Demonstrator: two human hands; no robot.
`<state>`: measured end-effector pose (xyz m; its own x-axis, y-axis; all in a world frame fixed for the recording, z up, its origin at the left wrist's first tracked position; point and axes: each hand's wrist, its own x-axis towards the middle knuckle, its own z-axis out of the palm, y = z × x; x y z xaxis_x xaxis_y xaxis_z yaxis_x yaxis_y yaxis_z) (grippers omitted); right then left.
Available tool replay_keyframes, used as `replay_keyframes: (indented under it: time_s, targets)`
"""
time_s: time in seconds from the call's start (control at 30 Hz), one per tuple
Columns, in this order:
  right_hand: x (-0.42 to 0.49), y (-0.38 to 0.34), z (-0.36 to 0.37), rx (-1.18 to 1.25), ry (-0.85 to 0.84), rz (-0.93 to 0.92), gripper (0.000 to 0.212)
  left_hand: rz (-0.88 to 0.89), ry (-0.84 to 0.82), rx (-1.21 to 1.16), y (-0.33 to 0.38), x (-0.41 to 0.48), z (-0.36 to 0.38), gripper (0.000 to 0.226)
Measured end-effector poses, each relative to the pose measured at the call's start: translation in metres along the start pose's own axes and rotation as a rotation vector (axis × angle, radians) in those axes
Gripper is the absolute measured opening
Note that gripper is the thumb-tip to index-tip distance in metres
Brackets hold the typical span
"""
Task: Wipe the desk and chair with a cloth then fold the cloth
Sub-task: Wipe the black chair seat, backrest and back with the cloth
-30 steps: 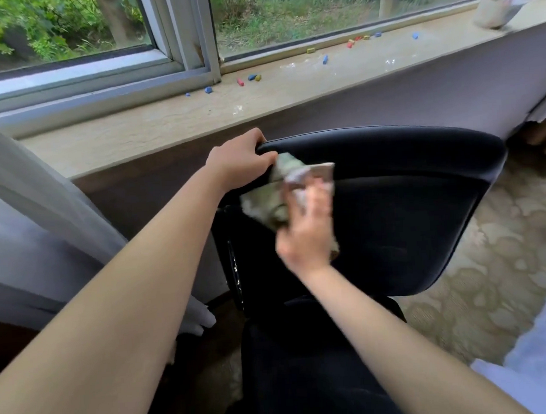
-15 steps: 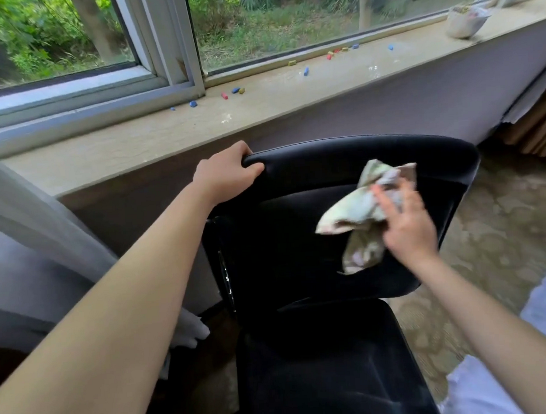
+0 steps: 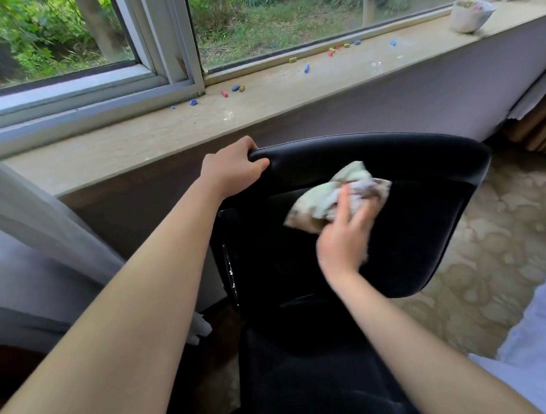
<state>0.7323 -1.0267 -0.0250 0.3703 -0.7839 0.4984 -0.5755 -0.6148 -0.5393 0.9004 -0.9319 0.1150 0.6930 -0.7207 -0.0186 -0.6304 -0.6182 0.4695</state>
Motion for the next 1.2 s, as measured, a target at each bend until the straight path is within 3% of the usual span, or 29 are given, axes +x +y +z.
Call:
replay_keyframes:
  time_s: [0.17, 0.37, 0.5, 0.6, 0.73, 0.87, 0.97, 1.2]
  targets:
    - [-0.026, -0.064, 0.023, 0.060, -0.139, -0.586, 0.040, -0.014, 0.021, 0.003, 0.001, 0.000, 0.001, 0.019]
    - [0.014, 0.011, -0.008, -0.094, -0.174, -0.893, 0.042, -0.015, 0.028, 0.001, 0.001, -0.002, 0.002, 0.017]
    - [0.049, 0.093, -0.055, -0.302, -0.214, -0.738, 0.061, -0.001, 0.021, 0.009, 0.001, -0.002, 0.002, 0.017]
    - [0.072, 0.131, -0.090, -0.371, -0.189, -0.447, 0.071, 0.013, 0.036, 0.034, 0.002, 0.001, 0.005, 0.015]
    - [0.070, 0.132, -0.096, -0.305, -0.179, -0.030, 0.070, 0.012, 0.055, 0.045, 0.005, 0.002, 0.007, 0.022]
    - [0.054, 0.102, -0.063, -0.173, 0.016, 0.113, 0.061, 0.002, 0.048, 0.044, 0.009, 0.004, 0.009, 0.022]
    - [0.043, 0.072, -0.043, -0.109, 0.048, -0.123, 0.052, 0.000, 0.045, 0.039, 0.008, 0.005, 0.008, 0.020]
    - [0.027, 0.016, -0.017, -0.118, -0.128, -0.898, 0.033, -0.067, 0.057, 0.075, 0.013, 0.006, 0.011, 0.021]
